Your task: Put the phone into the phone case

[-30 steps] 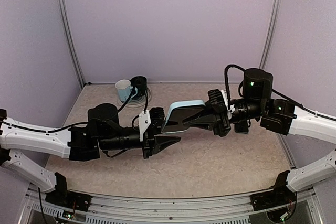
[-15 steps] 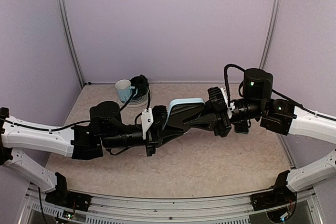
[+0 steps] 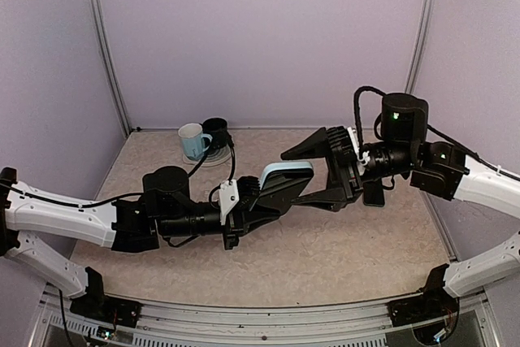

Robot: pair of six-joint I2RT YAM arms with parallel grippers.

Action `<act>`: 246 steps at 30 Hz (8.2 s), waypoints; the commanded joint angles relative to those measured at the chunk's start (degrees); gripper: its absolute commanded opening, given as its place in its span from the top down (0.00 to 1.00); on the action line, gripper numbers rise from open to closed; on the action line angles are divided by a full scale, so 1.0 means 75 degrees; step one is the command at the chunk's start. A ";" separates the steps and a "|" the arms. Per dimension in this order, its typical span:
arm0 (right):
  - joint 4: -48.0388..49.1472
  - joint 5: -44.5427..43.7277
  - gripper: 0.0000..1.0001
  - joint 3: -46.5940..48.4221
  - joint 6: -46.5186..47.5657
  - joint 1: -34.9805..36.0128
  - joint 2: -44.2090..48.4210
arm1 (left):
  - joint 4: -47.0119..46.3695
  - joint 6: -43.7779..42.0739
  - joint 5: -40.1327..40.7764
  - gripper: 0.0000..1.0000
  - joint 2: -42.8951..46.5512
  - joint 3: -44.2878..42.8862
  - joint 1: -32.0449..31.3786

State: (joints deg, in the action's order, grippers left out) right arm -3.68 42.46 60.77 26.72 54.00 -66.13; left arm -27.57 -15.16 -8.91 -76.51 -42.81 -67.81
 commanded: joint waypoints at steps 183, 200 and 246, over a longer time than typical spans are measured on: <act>-0.4168 -0.7407 1.00 -0.2135 -1.1569 0.0481 -0.2388 | 0.2332 0.5380 0.4043 0.01 0.0796 0.1098 0.4377; -0.4267 -0.5874 0.26 -0.0776 -0.8814 -0.2492 -0.2058 | 0.2275 0.5309 0.3970 0.01 0.0428 0.0904 0.4377; -0.6293 -0.5698 0.02 0.3564 -0.5532 -0.4226 -0.6953 | 0.2420 0.5249 0.3897 0.01 -0.0017 0.0697 0.4331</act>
State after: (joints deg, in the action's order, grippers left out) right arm -43.68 -3.53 84.77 -16.84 21.96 -118.17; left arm -8.97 25.19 20.75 -76.90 -36.16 -35.29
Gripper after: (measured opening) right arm 0.961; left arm 0.989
